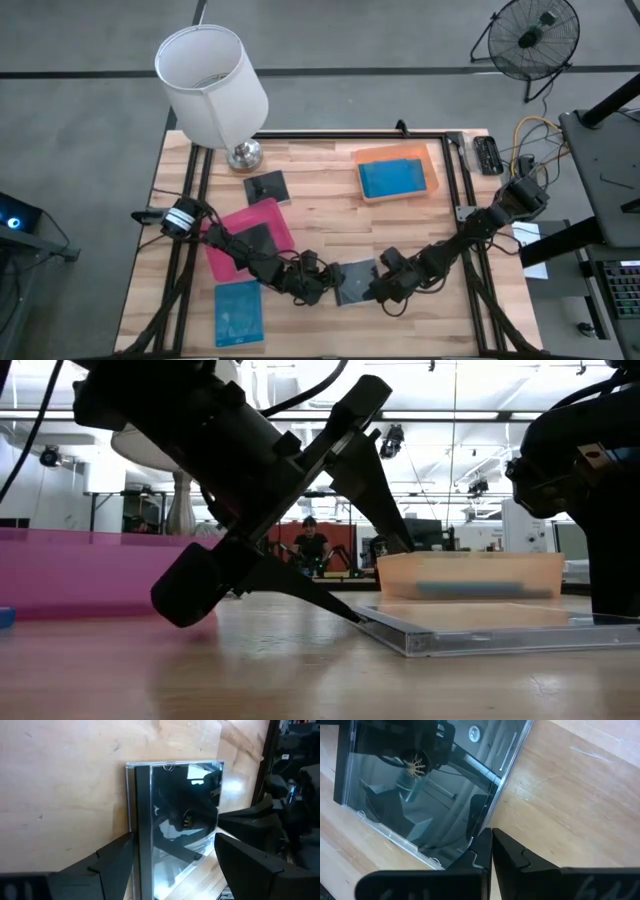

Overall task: Pick & place jewel cases by type
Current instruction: Put the bottom black CD case into the pink bin

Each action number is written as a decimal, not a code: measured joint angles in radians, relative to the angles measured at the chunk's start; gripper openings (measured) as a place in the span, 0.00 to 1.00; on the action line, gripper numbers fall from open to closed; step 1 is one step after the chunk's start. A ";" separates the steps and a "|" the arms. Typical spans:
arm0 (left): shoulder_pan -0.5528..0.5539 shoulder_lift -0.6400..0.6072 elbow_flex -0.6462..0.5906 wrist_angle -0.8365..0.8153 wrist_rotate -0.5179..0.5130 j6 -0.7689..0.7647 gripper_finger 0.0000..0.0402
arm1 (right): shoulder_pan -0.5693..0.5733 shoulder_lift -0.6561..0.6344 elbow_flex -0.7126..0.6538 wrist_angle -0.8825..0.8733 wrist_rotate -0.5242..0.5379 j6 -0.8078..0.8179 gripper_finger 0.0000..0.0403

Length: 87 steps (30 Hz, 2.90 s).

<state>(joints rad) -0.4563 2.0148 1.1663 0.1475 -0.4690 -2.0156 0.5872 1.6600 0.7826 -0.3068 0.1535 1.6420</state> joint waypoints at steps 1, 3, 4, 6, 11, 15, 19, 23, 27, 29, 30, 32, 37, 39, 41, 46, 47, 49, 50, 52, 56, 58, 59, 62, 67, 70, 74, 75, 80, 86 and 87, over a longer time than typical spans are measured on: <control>0.002 0.000 0.000 0.000 0.000 0.002 0.64 | -0.001 0.000 0.000 0.000 0.000 0.000 0.02; 0.006 0.000 0.000 0.002 0.000 0.002 0.64 | -0.001 0.000 0.000 0.000 0.000 -0.001 0.02; 0.007 0.000 0.000 0.003 0.001 0.004 0.64 | -0.002 0.000 0.000 0.001 0.000 -0.002 0.02; 0.008 0.000 0.000 0.014 0.004 0.019 0.64 | -0.003 0.000 0.000 0.000 -0.001 -0.004 0.02; 0.007 0.000 0.011 0.047 -0.009 0.079 0.64 | -0.003 -0.001 0.000 -0.004 -0.001 -0.006 0.02; 0.007 0.000 0.036 0.050 -0.022 0.122 0.64 | -0.002 -0.002 -0.001 -0.012 -0.010 -0.012 0.02; 0.007 0.000 0.048 0.050 -0.024 0.139 0.64 | -0.002 -0.002 -0.001 -0.013 -0.013 -0.012 0.02; 0.007 0.000 0.048 0.050 -0.025 0.139 0.64 | -0.002 -0.002 -0.001 -0.012 -0.013 -0.019 0.02; 0.000 -0.001 0.049 0.053 -0.027 0.139 0.64 | -0.002 -0.002 -0.001 -0.012 -0.013 -0.020 0.02; 0.000 -0.002 0.050 0.053 -0.019 0.138 0.64 | -0.002 -0.002 -0.001 -0.012 -0.012 -0.023 0.02; 0.000 -0.002 0.050 0.049 -0.010 0.138 0.64 | -0.002 -0.002 -0.001 -0.012 -0.012 -0.023 0.02; 0.001 -0.002 0.051 0.026 0.022 0.127 0.64 | -0.002 -0.002 -0.001 -0.011 -0.012 -0.023 0.02; 0.004 -0.002 0.048 -0.010 0.034 0.112 0.64 | -0.003 -0.002 0.000 -0.007 -0.017 -0.024 0.02; 0.004 -0.002 0.048 -0.023 0.050 0.107 0.64 | -0.003 -0.002 0.000 -0.004 -0.017 -0.024 0.02; 0.004 -0.002 0.048 -0.040 0.070 0.094 0.64 | -0.003 -0.001 0.001 -0.002 -0.017 -0.024 0.02; 0.004 -0.003 0.047 -0.078 0.082 0.076 0.64 | -0.004 0.000 0.001 -0.001 -0.017 -0.024 0.02; 0.004 -0.001 0.046 -0.080 0.085 0.075 0.64 | -0.004 0.000 0.001 -0.002 -0.017 -0.024 0.02; 0.004 0.002 0.046 -0.081 0.087 0.063 0.64 | -0.004 0.000 0.001 -0.003 -0.017 -0.024 0.02; 0.004 0.003 0.045 -0.084 0.087 0.058 0.64 | -0.004 0.000 0.001 -0.003 -0.017 -0.024 0.02; 0.004 0.009 0.045 -0.082 0.087 0.057 0.64 | -0.004 0.000 0.001 -0.005 -0.018 -0.025 0.02; 0.004 0.023 0.051 -0.082 0.079 0.050 0.64 | -0.004 0.000 0.001 -0.007 -0.019 -0.027 0.02; 0.004 0.042 0.070 -0.080 0.075 0.046 0.64 | -0.004 0.000 0.001 -0.006 -0.020 -0.028 0.02; 0.004 0.055 0.084 -0.084 0.074 0.046 0.64 | -0.004 0.000 0.001 -0.007 -0.020 -0.028 0.02; 0.004 0.095 0.131 -0.107 0.068 0.051 0.64 | -0.005 -0.002 0.000 -0.018 -0.023 -0.030 0.02; 0.004 0.129 0.174 -0.115 0.050 0.058 0.64 | -0.005 -0.003 -0.002 -0.029 -0.031 -0.030 0.02; 0.004 0.116 0.178 -0.114 0.029 0.097 0.64 | -0.004 -0.003 -0.002 -0.027 -0.031 -0.030 0.02; 0.003 0.091 0.182 -0.115 -0.006 0.166 0.64 | -0.004 -0.003 -0.002 -0.024 -0.030 -0.030 0.02; 0.005 0.088 0.182 -0.122 -0.020 0.180 0.64 | -0.004 -0.003 -0.002 -0.023 -0.030 -0.030 0.02; 0.009 0.085 0.186 -0.131 -0.034 0.180 0.64 | -0.004 -0.002 -0.002 -0.021 -0.028 -0.031 0.02; 0.007 0.080 0.186 -0.131 -0.012 0.169 0.64 | -0.004 -0.002 -0.002 -0.022 -0.027 -0.043 0.02; 0.007 0.079 0.189 -0.132 -0.012 0.170 0.64 | -0.004 -0.002 -0.002 -0.023 -0.027 -0.043 0.02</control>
<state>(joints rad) -0.4488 2.0939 1.3551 0.0153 -0.4806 -1.8454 0.5827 1.6577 0.7803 -0.3298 0.1261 1.5990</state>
